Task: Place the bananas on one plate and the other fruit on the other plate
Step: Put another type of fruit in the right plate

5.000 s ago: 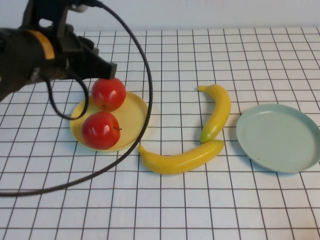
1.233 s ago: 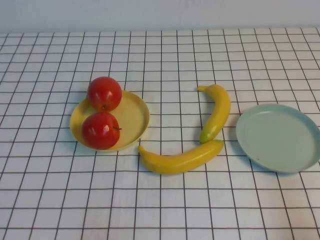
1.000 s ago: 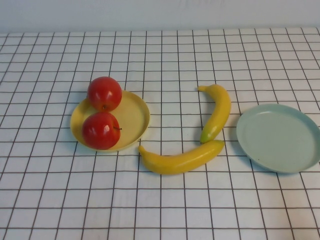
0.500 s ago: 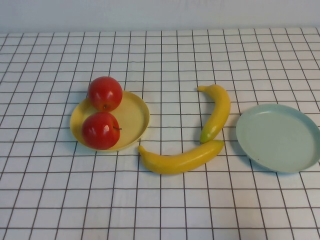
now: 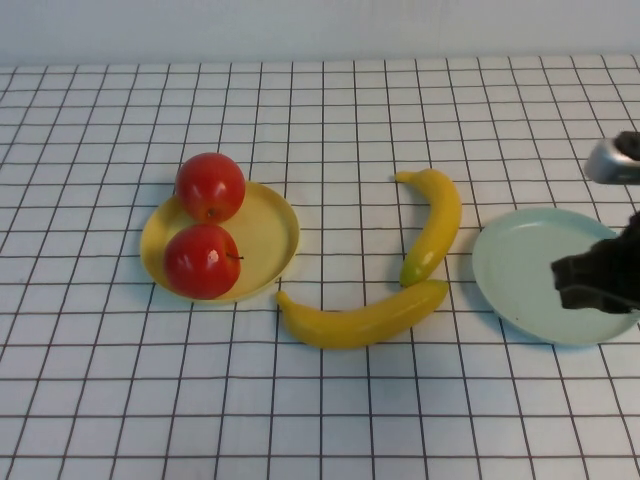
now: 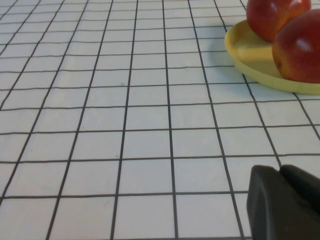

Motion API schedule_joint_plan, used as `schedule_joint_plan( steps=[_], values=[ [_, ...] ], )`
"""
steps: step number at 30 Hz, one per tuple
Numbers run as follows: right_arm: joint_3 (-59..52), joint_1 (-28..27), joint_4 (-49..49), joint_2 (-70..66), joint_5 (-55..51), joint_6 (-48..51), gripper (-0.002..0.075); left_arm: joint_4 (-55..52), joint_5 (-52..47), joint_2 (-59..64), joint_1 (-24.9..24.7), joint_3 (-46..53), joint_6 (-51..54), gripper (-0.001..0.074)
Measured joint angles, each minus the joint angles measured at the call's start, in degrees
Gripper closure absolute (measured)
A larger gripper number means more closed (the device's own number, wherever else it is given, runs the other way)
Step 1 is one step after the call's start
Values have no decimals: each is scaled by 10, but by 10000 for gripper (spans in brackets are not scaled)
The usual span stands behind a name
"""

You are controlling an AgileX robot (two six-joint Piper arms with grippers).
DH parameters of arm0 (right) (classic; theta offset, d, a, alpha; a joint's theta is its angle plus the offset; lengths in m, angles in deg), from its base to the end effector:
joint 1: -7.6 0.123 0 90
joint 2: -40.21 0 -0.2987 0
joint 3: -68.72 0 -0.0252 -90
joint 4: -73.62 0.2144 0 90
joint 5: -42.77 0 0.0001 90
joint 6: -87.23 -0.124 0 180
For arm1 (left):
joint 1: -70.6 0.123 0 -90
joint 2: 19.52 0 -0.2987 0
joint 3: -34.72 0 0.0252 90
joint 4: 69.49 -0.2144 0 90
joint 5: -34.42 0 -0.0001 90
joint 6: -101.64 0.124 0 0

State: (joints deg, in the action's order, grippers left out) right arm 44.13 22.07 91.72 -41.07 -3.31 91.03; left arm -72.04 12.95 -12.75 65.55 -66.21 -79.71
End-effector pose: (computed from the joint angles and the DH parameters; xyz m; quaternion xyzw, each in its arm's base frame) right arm 0.2131 0.0837 0.2786 -0.0747 0.9584 0.1580 0.2256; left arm 0.0338 -0.0010 0.1620 0.0378 0.8045 -0.0143 0.5926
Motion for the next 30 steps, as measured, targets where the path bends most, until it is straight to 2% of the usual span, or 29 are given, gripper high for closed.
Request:
schedule_joint_plan(
  steps=[3, 6, 9, 11, 15, 22, 30],
  values=[
    [66, 38, -15, -77, -22, -9, 603, 0, 0, 0, 0, 0, 0, 733],
    [126, 59, -23, -141, -30, -22, 417, 0, 0, 0, 0, 0, 0, 733],
    [188, 84, -71, -199, -50, -67, 265, 0, 0, 0, 0, 0, 0, 733],
    [233, 100, -124, -234, -74, -102, 218, 0, 0, 0, 0, 0, 0, 733],
    [347, 113, -163, -312, -129, -134, 186, 0, 0, 0, 0, 0, 0, 733],
    [526, 114, -170, -453, -208, -157, 179, 0, 0, 0, 0, 0, 0, 733],
    [599, 107, -155, -552, -216, -169, 177, 0, 0, 0, 0, 0, 0, 733]
  ],
)
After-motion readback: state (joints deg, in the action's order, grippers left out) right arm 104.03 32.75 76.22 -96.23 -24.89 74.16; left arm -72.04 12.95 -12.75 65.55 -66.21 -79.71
